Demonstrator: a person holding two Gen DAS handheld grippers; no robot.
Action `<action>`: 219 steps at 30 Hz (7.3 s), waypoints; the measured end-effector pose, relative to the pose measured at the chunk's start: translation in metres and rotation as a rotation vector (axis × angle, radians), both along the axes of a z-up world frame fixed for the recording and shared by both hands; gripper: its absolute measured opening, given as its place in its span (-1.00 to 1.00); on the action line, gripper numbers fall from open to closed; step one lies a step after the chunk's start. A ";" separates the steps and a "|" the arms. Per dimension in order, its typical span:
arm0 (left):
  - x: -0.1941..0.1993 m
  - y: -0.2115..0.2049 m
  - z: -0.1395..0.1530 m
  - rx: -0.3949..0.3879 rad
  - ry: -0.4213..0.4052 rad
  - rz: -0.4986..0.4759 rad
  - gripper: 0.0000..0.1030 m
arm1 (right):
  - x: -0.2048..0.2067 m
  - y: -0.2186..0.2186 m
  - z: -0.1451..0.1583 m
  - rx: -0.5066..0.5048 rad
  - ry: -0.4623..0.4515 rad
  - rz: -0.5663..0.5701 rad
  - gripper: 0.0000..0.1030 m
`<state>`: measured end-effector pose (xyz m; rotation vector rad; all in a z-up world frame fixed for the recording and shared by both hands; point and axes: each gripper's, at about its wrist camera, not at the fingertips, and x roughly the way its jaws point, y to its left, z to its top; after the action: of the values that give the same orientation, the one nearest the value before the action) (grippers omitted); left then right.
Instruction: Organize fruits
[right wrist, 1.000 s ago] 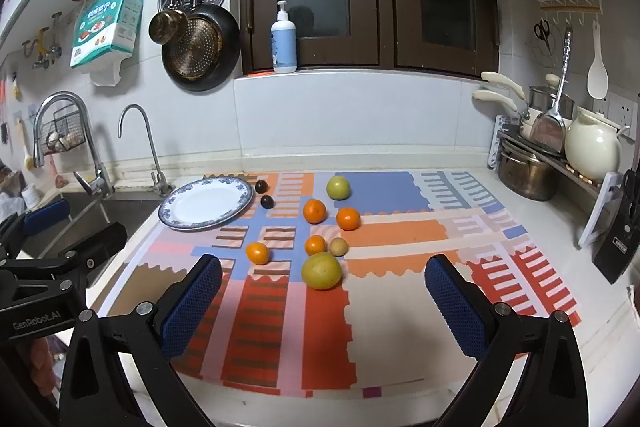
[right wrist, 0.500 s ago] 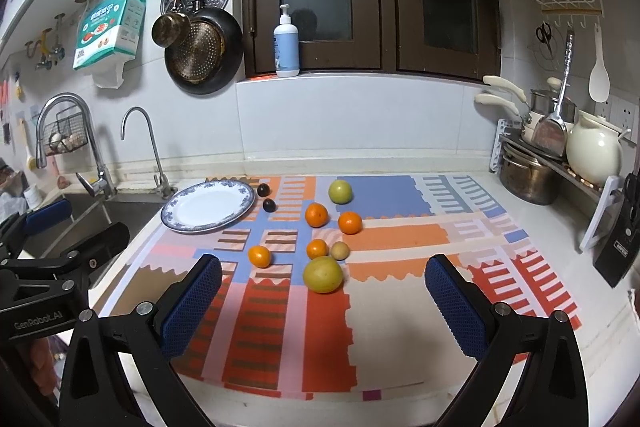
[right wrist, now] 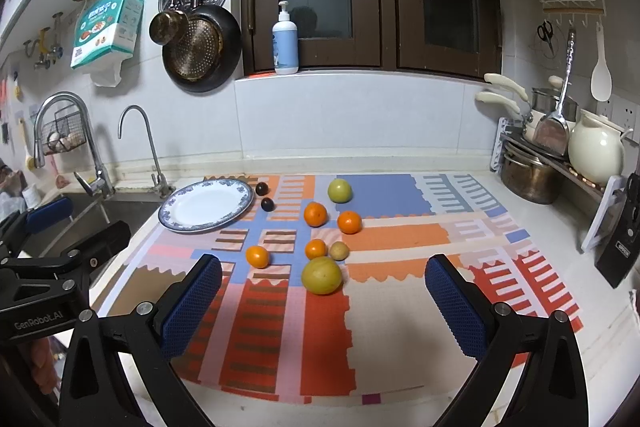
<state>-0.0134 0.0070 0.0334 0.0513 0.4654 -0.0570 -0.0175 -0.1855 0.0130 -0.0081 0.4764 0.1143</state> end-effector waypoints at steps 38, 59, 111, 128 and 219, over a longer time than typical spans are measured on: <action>0.179 -0.019 -0.124 0.099 0.292 -0.480 0.29 | 0.132 0.023 -0.111 -0.039 0.311 -0.084 0.43; 0.212 -0.027 -0.153 0.052 0.442 -0.561 -0.25 | 0.156 0.029 -0.130 -0.011 0.375 -0.087 0.03; 0.269 0.160 -0.124 0.005 0.334 -0.061 -0.26 | 0.288 0.205 -0.107 -0.021 0.318 0.375 0.01; 0.289 0.165 -0.150 0.021 0.421 -0.054 -0.25 | 0.309 0.218 -0.131 -0.063 0.370 0.380 0.02; 0.208 -0.105 -0.149 0.234 0.295 -0.620 -0.13 | 0.209 -0.010 -0.138 -0.285 0.298 0.516 -0.19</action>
<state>0.1947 -0.0977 -0.1151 0.4208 0.7363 -0.6257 0.1918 -0.1960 -0.1252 -0.3997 0.7779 0.5587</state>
